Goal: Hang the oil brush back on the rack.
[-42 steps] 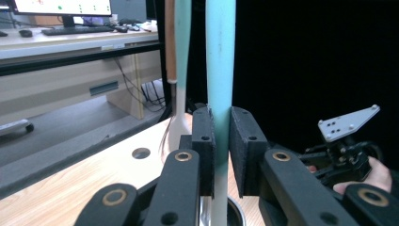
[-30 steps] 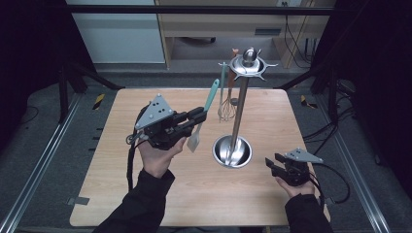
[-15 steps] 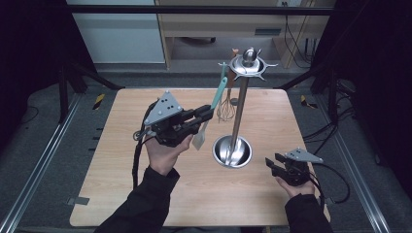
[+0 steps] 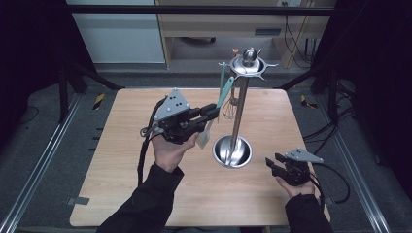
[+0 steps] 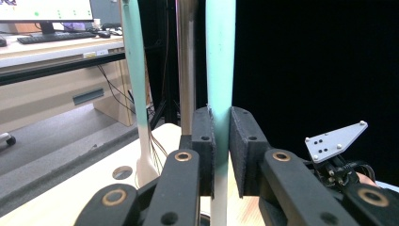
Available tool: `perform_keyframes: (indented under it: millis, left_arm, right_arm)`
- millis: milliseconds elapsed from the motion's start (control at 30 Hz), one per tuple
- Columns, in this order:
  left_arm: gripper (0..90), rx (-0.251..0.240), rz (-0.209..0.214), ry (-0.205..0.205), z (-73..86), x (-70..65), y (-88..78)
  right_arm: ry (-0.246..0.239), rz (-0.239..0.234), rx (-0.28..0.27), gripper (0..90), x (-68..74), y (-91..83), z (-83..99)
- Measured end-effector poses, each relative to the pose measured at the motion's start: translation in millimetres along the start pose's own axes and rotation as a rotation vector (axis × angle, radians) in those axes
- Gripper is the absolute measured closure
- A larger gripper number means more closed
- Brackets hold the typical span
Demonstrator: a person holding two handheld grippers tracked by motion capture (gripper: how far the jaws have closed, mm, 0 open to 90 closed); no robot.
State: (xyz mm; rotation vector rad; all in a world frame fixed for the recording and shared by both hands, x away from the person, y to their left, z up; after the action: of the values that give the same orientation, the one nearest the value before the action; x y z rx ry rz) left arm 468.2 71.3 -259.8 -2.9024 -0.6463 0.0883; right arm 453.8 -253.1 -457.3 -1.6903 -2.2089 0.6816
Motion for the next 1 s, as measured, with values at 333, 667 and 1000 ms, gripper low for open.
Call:
perform_keyframes:
  millis: [333,667,1000]
  left_arm:
    - [80.7,0.012,-0.001,-0.001,-1.4,1.2,5.0]
    - [80.7,0.028,-0.013,-0.008,-0.3,2.1,13.2]
    - [80.9,0.029,-0.034,-0.013,2.8,2.3,27.2]
  right_arm:
    - [-0.005,-0.002,-0.002,55.4,-0.5,0.4,-0.1]
    - [-0.002,-0.006,0.002,55.4,0.2,0.6,0.0]
    - [-0.003,-0.006,0.005,55.4,0.6,0.8,0.0]
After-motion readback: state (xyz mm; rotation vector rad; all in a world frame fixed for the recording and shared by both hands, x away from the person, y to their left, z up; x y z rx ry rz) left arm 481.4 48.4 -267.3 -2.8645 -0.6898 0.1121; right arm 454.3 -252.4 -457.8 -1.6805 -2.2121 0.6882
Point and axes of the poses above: each handheld gripper's, and its own axes: y roughly forward along the jaws, z roughly out of its underside, x roughly to its left, the point moved 2 cm from there along y, roughly forward along the jaws, and after that the axes turned 10 degrees about z, right-handed, at the moved point
